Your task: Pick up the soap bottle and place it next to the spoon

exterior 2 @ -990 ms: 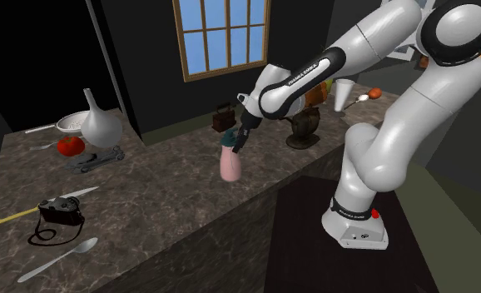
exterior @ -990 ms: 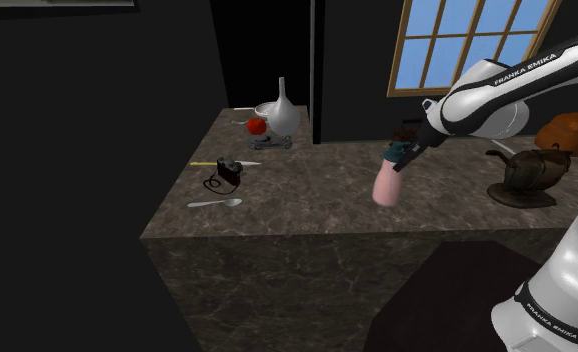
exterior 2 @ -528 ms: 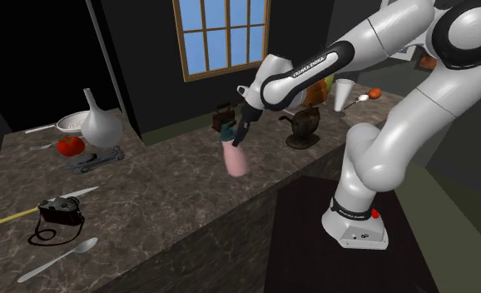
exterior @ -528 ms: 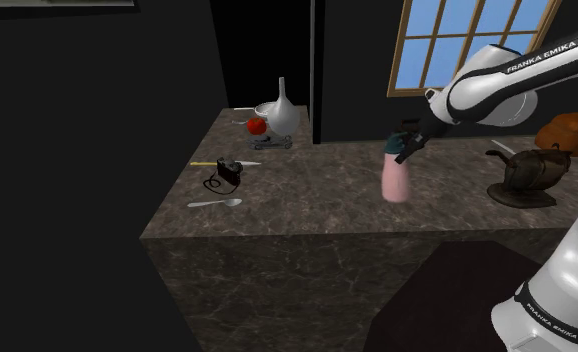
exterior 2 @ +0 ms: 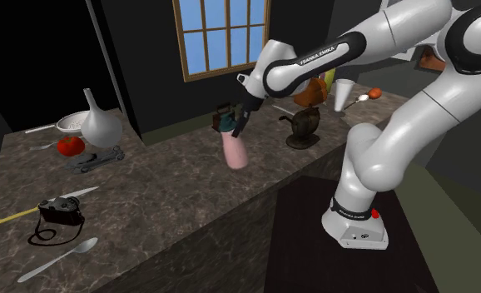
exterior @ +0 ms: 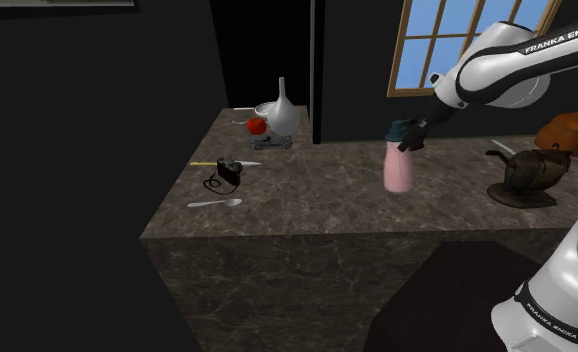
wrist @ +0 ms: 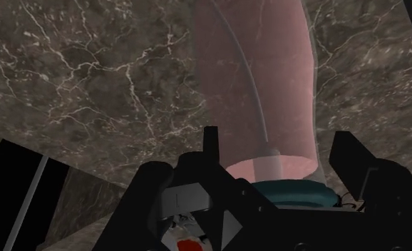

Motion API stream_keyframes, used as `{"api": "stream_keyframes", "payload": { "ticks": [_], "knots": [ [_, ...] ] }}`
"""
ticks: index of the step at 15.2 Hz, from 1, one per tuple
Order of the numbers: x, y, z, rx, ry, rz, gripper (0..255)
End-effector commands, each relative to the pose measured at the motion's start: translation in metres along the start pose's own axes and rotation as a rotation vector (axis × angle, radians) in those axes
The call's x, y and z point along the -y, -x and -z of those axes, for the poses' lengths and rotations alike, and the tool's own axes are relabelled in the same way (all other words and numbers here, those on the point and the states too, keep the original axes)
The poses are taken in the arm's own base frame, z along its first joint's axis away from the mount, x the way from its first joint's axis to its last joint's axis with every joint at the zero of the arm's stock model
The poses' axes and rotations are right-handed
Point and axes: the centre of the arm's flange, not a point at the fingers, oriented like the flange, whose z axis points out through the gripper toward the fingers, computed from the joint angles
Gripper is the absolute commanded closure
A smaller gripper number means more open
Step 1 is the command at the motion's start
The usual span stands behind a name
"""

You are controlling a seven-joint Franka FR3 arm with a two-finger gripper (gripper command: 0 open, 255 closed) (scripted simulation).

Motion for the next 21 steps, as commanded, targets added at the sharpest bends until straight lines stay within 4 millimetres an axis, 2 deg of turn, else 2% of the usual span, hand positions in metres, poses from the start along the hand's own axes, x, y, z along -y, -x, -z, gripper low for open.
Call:
{"api": "stream_keyframes", "payload": {
  "ticks": [1,21],
  "knots": [
    [0.0,-0.005,0.011,0.0,0.0,0.0,255],
    [0.007,-0.049,0.107,0.0,0.0,0.0,255]
  ]
}}
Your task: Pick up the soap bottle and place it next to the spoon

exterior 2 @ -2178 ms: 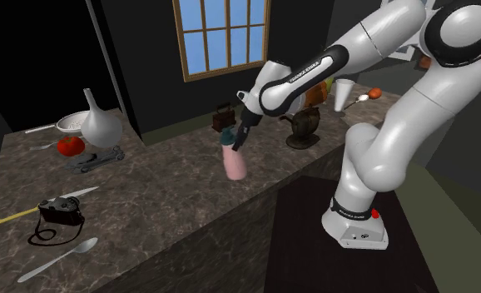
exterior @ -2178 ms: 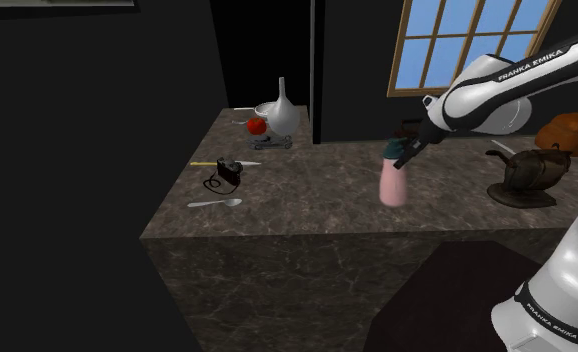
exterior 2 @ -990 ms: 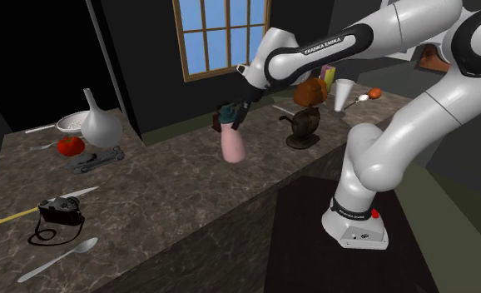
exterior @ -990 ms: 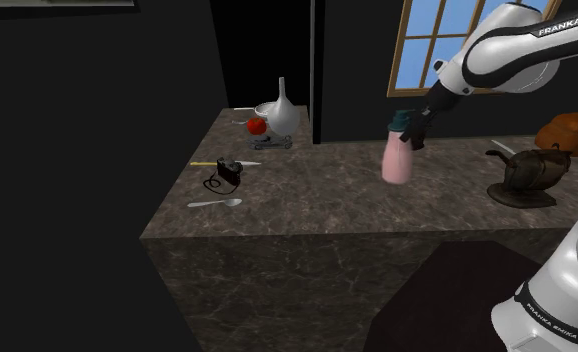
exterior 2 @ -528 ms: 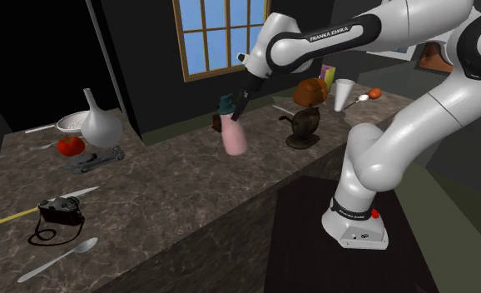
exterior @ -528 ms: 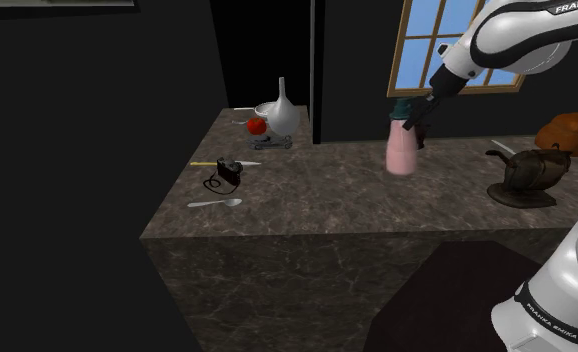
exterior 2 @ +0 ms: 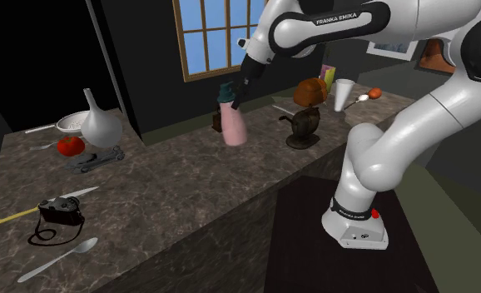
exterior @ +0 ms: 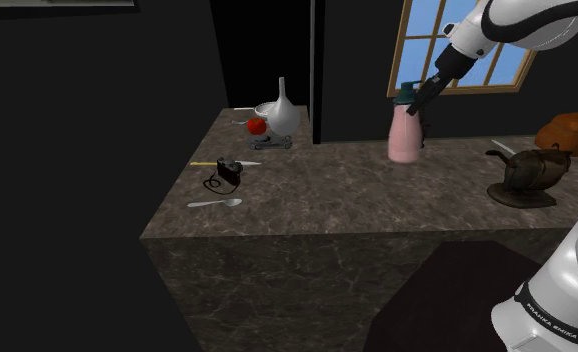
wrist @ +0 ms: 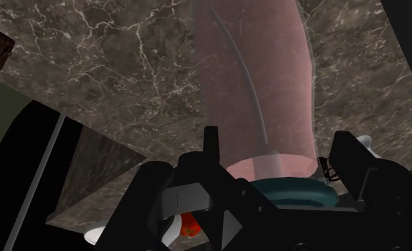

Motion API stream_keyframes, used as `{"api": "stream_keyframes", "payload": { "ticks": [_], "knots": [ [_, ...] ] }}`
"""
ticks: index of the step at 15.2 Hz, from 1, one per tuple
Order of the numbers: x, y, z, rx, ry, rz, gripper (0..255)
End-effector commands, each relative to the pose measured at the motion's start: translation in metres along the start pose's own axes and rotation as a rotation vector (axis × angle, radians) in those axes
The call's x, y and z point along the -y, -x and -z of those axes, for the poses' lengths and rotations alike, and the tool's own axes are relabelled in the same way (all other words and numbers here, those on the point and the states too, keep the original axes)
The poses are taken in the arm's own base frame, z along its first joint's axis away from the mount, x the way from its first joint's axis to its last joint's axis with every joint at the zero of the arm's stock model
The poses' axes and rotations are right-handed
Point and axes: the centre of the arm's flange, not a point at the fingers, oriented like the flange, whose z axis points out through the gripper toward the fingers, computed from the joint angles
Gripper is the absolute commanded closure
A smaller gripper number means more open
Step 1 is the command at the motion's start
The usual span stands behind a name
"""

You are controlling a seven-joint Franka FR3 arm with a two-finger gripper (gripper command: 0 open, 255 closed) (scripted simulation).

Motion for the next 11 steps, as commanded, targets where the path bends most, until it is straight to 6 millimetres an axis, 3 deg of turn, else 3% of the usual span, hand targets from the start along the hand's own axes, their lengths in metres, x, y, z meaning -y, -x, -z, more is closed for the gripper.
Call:
{"api": "stream_keyframes", "payload": {
  "ticks": [1,11],
  "knots": [
    [0.0,-0.004,0.009,0.0,0.0,0.0,255],
    [0.004,-0.026,0.057,0.0,0.0,0.0,255]
  ]
}}
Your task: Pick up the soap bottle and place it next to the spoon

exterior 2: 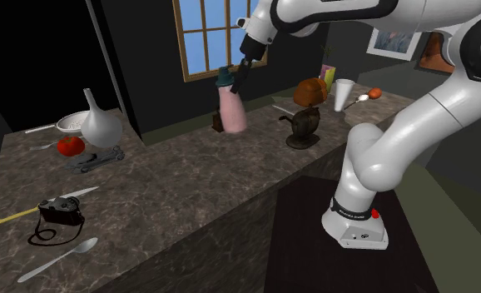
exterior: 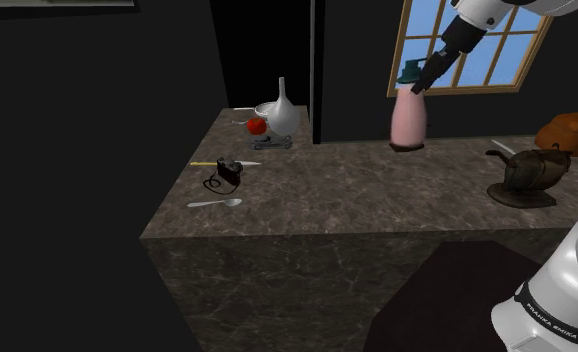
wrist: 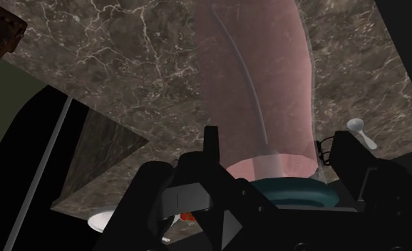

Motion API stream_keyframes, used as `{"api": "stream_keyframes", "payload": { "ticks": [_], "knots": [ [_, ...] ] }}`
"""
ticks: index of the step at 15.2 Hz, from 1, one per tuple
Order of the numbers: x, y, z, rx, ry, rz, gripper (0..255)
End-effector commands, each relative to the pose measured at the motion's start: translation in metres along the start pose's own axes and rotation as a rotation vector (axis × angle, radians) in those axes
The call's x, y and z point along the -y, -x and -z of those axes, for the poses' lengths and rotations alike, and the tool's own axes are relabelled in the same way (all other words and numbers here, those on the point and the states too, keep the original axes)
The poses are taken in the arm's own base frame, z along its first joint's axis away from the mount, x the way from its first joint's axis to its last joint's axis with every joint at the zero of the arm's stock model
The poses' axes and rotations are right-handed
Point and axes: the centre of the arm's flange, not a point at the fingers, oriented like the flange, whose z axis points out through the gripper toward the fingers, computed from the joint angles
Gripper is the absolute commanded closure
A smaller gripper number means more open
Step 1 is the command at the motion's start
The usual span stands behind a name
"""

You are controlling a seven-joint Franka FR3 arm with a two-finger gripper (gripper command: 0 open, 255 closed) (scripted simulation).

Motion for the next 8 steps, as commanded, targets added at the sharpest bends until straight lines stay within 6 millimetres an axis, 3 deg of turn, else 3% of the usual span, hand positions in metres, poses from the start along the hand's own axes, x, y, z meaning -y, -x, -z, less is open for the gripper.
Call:
{"api": "stream_keyframes", "payload": {
  "ticks": [1,8],
  "knots": [
    [0.001,-0.004,0.011,0.0,0.0,0.0,255],
    [0.004,-0.019,0.045,0.0,0.0,0.0,255]
  ]
}}
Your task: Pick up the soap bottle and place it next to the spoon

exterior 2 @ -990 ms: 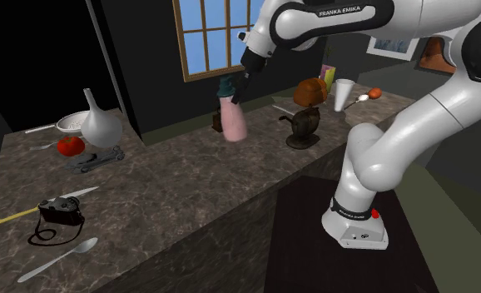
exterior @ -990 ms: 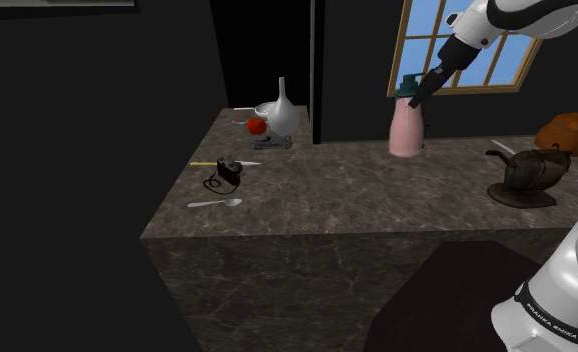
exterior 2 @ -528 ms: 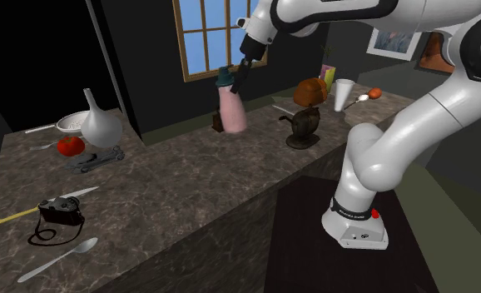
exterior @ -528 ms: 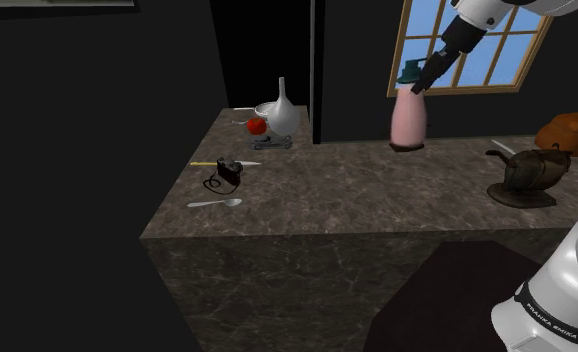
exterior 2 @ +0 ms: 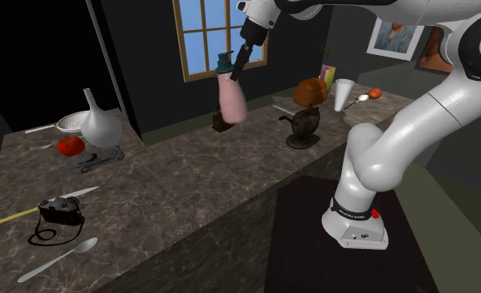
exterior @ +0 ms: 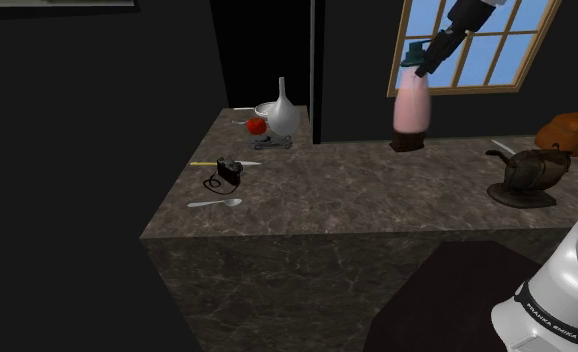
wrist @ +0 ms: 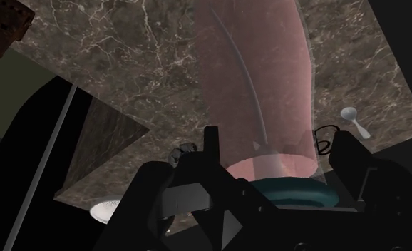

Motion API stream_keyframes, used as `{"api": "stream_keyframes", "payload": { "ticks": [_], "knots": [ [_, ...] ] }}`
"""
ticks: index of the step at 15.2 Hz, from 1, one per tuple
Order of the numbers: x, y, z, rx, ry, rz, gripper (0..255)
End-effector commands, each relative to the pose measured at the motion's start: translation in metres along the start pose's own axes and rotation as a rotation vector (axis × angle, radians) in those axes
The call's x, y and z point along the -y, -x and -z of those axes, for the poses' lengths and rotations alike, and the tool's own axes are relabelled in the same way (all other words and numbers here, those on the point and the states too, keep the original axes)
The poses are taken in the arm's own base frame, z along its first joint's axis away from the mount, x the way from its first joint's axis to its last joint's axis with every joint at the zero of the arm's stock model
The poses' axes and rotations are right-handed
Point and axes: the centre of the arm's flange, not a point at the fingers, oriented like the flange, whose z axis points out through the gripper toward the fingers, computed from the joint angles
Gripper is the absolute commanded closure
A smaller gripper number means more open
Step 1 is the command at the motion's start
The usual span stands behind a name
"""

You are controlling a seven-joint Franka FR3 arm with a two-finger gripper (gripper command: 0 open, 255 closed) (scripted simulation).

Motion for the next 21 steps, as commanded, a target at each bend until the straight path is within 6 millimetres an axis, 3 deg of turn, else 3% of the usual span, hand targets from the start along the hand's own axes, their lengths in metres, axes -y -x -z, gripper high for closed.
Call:
{"api": "stream_keyframes", "payload": {
  "ticks": [1,2,21],
  "knots": [
    [-0.001,-0.004,0.011,0.0,0.0,0.0,255],
    [-0.001,-0.006,0.013,0.0,0.0,0.0,255],
    [0.199,-0.137,-0.061,0.0,0.0,0.0,255]
  ]
}}
